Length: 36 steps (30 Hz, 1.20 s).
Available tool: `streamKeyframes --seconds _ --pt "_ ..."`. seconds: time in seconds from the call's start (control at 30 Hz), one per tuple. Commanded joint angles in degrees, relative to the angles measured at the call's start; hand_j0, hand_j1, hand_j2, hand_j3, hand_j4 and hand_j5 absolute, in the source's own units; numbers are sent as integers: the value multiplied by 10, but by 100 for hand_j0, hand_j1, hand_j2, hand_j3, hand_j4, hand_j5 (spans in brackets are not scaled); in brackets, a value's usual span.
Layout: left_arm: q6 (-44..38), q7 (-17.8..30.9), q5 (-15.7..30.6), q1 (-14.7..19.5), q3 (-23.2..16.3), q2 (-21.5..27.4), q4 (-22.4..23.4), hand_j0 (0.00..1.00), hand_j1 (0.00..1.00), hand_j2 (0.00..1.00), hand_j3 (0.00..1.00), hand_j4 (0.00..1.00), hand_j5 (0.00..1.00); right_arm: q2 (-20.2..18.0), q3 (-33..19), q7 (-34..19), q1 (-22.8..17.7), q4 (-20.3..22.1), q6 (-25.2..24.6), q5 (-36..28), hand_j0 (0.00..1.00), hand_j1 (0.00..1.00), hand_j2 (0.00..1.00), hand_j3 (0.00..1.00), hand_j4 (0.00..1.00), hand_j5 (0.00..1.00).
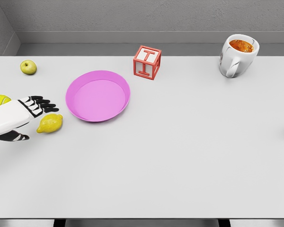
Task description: Put the lemon on the plate with left arm
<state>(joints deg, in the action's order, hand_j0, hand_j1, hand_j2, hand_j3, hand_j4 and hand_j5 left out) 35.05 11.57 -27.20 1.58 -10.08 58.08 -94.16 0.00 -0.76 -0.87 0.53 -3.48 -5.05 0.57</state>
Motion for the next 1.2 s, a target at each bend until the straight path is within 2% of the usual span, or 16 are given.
streamKeyframes --seconds 0.0,0.27,0.4,0.5,0.6,0.73,0.87,0.93,1.0,1.17 --pt "-1 -1 3 1 0 1 -1 100 100 100 100 100 100 0 0 0 -1 -1 -1 -1 100 100 100 100 100 100" --pt "-1 0 -7 7 0 0 -27 100 100 100 100 100 100 0 1 0 -3 1 -1 0 100 100 100 100 100 100" --pt "-1 3 -35 4 0 2 -29 100 100 100 100 100 100 0 1 0 -4 1 -1 0 100 100 100 100 100 100" --pt "-1 52 -35 6 3 5 -28 100 100 100 100 100 100 0 1 0 -3 1 -1 0 100 100 100 100 100 100" --pt "-1 85 -38 29 2 3 -23 100 100 100 100 100 100 0 1 0 -3 1 -1 0 100 100 100 100 100 100" --pt "-1 83 -47 44 1 -2 -24 100 100 100 100 100 100 0 1 0 -3 1 -1 0 100 100 100 100 100 100" --pt "-1 80 -83 51 -1 -16 -17 100 100 100 100 100 100 0 1 0 -4 1 -1 0 100 100 100 100 100 100" --pt "-1 80 -104 61 -1 -45 -9 100 100 100 100 100 100 0 1 0 -4 1 -1 0 100 100 100 100 100 100" --pt "-1 79 -112 98 -48 -58 21 100 100 100 100 100 100 0 1 0 -3 1 -1 0 100 100 100 100 100 100" --pt "-1 80 -112 101 -55 -65 24 100 100 100 100 100 100 0 1 0 -3 1 -1 0 100 100 100 100 100 100"
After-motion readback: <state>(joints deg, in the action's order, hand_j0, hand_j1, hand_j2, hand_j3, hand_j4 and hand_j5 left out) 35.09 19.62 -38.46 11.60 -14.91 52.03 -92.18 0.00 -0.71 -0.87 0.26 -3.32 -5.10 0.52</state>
